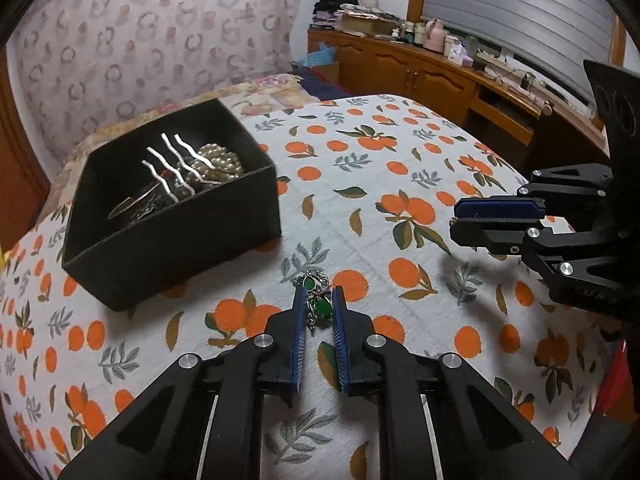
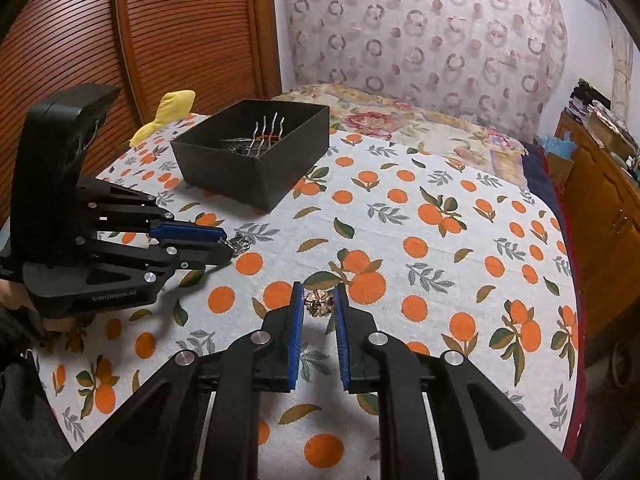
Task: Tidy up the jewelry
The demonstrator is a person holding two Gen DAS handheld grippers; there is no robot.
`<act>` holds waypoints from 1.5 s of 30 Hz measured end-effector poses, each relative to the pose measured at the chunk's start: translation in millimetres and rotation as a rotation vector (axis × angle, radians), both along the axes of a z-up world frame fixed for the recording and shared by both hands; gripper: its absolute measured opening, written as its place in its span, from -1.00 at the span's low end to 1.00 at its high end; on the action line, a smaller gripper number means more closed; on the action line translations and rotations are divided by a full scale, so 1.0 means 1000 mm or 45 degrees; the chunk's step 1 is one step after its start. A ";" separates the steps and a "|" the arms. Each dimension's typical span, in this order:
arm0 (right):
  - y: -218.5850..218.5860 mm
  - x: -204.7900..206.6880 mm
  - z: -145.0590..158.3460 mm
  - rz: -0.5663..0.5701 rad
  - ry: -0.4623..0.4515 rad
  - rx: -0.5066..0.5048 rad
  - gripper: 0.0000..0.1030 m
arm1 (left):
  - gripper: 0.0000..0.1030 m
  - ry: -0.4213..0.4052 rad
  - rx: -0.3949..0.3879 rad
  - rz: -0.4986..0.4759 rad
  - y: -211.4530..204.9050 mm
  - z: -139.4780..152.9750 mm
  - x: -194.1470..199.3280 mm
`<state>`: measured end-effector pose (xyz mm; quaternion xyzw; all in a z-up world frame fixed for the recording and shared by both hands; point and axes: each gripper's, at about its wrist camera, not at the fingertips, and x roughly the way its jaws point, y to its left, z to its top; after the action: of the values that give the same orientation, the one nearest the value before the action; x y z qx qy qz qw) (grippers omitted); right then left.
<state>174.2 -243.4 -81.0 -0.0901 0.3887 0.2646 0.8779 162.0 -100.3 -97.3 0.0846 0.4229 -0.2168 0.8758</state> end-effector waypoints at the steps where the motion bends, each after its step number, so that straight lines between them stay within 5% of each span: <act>1: 0.000 0.000 0.000 0.001 0.000 0.001 -0.68 | -0.78 -0.002 -0.009 0.005 0.003 0.002 0.000; 21: 0.066 0.038 0.056 0.135 -0.128 0.132 -0.68 | -0.77 -0.218 -0.141 0.189 0.069 0.086 0.027; 35: 0.107 0.087 0.035 0.135 -0.053 0.152 -0.65 | -0.75 -0.205 -0.159 0.303 0.095 0.077 0.048; 39: 0.107 0.091 0.029 0.102 -0.042 0.164 -0.58 | -0.47 -0.218 -0.169 0.323 0.102 0.080 0.041; 41: 0.106 0.091 0.030 0.089 -0.046 0.170 -0.32 | -0.39 -0.229 -0.163 0.331 0.103 0.083 0.036; 45: 0.101 0.083 0.035 0.051 -0.067 0.185 -0.31 | -0.17 -0.252 -0.153 0.351 0.104 0.088 0.019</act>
<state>257.6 -142.8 -46.3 -0.0407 0.3434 0.3073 0.8866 180.9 3.7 -9.2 -0.0056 0.3287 -0.1101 0.9380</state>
